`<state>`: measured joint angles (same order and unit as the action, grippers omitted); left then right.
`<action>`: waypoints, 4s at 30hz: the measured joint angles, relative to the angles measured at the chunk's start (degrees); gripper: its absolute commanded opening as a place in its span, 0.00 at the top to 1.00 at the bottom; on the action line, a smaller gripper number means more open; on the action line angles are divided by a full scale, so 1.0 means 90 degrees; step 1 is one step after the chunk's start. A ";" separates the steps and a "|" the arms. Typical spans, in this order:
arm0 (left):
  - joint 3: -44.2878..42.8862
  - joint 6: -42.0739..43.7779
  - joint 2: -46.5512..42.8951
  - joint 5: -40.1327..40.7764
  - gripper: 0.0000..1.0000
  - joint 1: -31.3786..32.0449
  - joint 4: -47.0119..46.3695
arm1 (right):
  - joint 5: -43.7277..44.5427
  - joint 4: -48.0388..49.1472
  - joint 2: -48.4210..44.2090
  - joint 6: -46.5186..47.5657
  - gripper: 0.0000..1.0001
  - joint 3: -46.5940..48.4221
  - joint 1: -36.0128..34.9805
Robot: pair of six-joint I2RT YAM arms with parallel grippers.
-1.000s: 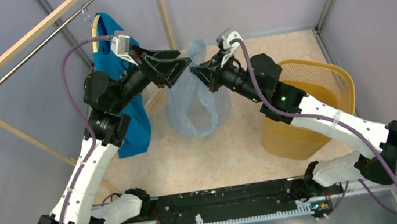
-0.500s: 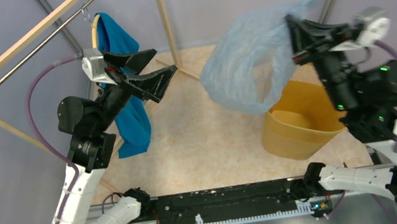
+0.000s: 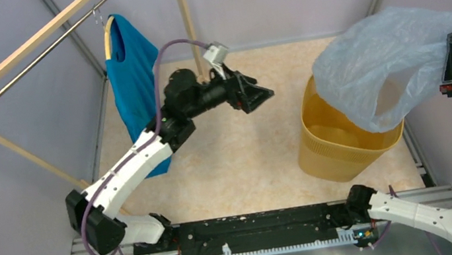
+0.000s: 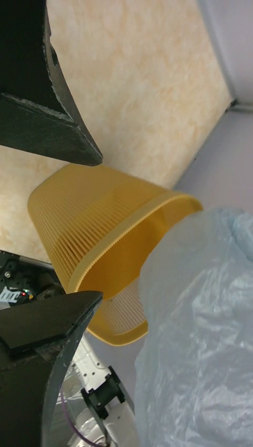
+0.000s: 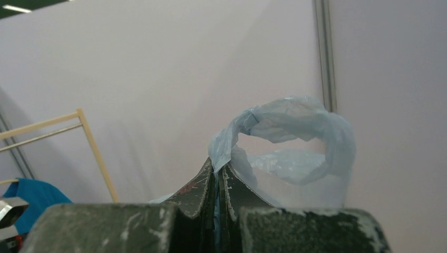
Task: Put the trash bags into the trash bin
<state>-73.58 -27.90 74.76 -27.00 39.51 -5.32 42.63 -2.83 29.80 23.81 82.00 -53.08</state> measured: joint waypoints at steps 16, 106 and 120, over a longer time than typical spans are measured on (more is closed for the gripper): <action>-0.3106 0.0809 0.2703 0.2868 0.25 0.2076 0.1797 | -0.0699 -0.2397 -0.0539 -0.1110 1.00 0.0889 -0.0002; -0.0503 0.1972 -0.1331 0.6135 0.06 0.2484 0.2611 | -0.5394 -0.0131 0.3514 -0.3342 1.00 -0.2205 0.1039; -0.0760 0.0549 -0.0721 0.1814 0.02 0.0682 0.1906 | -0.5826 -0.0476 0.2555 -0.3344 1.00 -0.2652 0.1039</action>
<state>-80.42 -22.96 68.27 -10.68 45.65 11.84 -9.80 -7.11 52.80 -6.28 58.13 -43.72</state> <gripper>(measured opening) 0.984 0.006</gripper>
